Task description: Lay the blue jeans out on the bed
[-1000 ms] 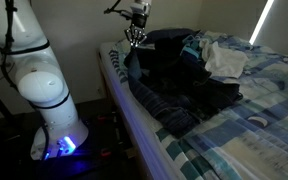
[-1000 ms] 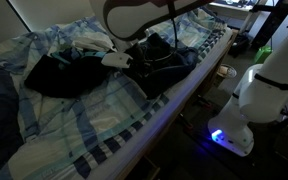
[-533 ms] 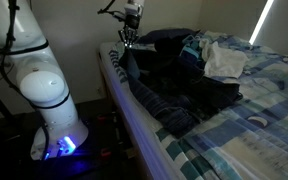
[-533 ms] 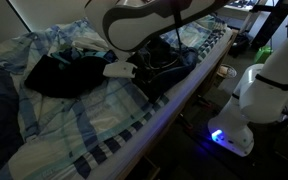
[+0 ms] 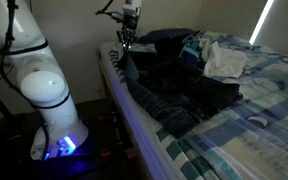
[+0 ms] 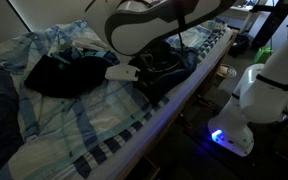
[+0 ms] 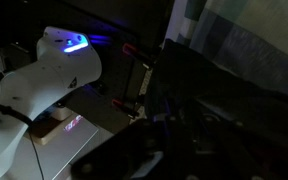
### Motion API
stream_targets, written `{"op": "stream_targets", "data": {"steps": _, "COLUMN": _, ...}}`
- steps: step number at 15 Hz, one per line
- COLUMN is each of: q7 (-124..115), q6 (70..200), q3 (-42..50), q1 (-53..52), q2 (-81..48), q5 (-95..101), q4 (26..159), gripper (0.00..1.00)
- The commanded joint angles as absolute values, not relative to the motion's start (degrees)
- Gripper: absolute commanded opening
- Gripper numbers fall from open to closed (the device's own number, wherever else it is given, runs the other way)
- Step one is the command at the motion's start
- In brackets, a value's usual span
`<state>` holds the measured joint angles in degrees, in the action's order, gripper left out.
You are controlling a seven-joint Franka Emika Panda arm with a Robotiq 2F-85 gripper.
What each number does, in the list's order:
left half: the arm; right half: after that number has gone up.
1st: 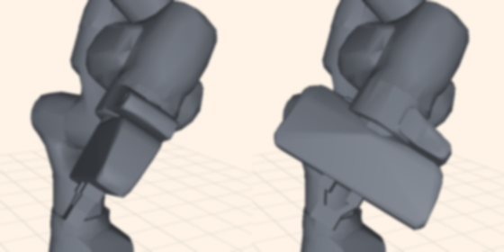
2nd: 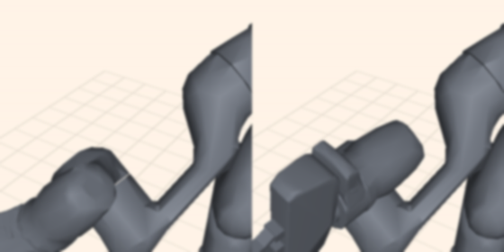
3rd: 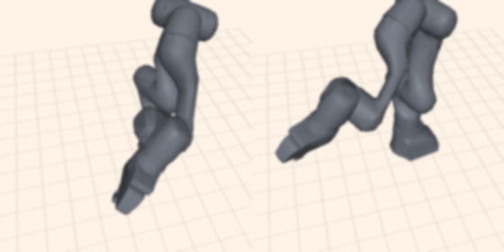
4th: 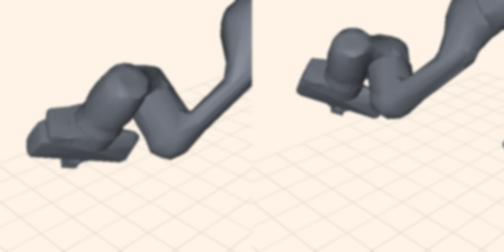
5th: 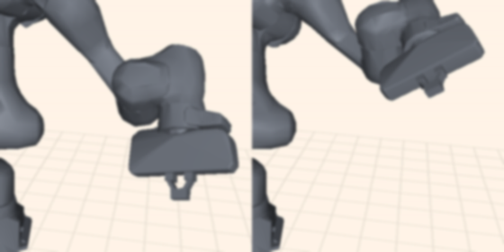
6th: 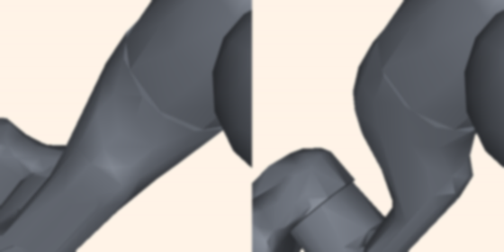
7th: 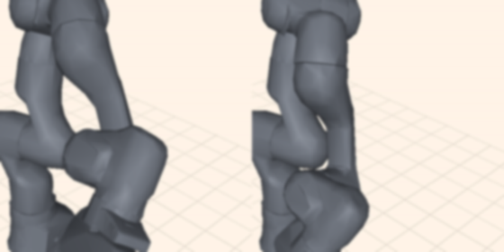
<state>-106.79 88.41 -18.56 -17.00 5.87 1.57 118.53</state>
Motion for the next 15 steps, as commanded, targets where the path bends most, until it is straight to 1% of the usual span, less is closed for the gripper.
{"op": "stream_targets", "data": {"steps": 1, "q7": -104.9, "q6": 87.0, "q3": -18.7, "q1": -16.8, "q2": 8.3, "q5": 2.1, "q4": 119.7, "gripper": 0.47}}
{"op": "stream_targets", "data": {"steps": 2, "q7": -104.8, "q6": 86.8, "q3": -18.6, "q1": -16.7, "q2": 8.6, "q5": 2.1, "q4": 119.6, "gripper": 0.54}}
{"op": "stream_targets", "data": {"steps": 3, "q7": -104.7, "q6": 86.7, "q3": -18.6, "q1": -16.6, "q2": 8.9, "q5": 2.1, "q4": 119.6, "gripper": 0.62}}
{"op": "stream_targets", "data": {"steps": 5, "q7": -104.2, "q6": 87.0, "q3": -18.3, "q1": -16.3, "q2": 9.5, "q5": 2.1, "q4": 119.4, "gripper": 0.76}}
{"op": "stream_targets", "data": {"steps": 6, "q7": -104.2, "q6": 87.3, "q3": -18.0, "q1": -15.9, "q2": 9.8, "q5": 2.1, "q4": 119.2, "gripper": 0.84}}
{"op": "stream_targets", "data": {"steps": 8, "q7": -104.5, "q6": 89.4, "q3": -17.4, "q1": -15.1, "q2": 10.4, "q5": 2.3, "q4": 119.7, "gripper": 0.98}}
{"op": "stream_targets", "data": {"steps": 9, "q7": -104.4, "q6": 90.2, "q3": -16.9, "q1": -14.5, "q2": 10.3, "q5": 2.4, "q4": 119.6, "gripper": 1.0}}
{"op": "stream_targets", "data": {"steps": 15, "q7": -96.4, "q6": 98.1, "q3": -13.7, "q1": -11.3, "q2": 6.8, "q5": 5.5, "q4": 117.1, "gripper": 1.0}}
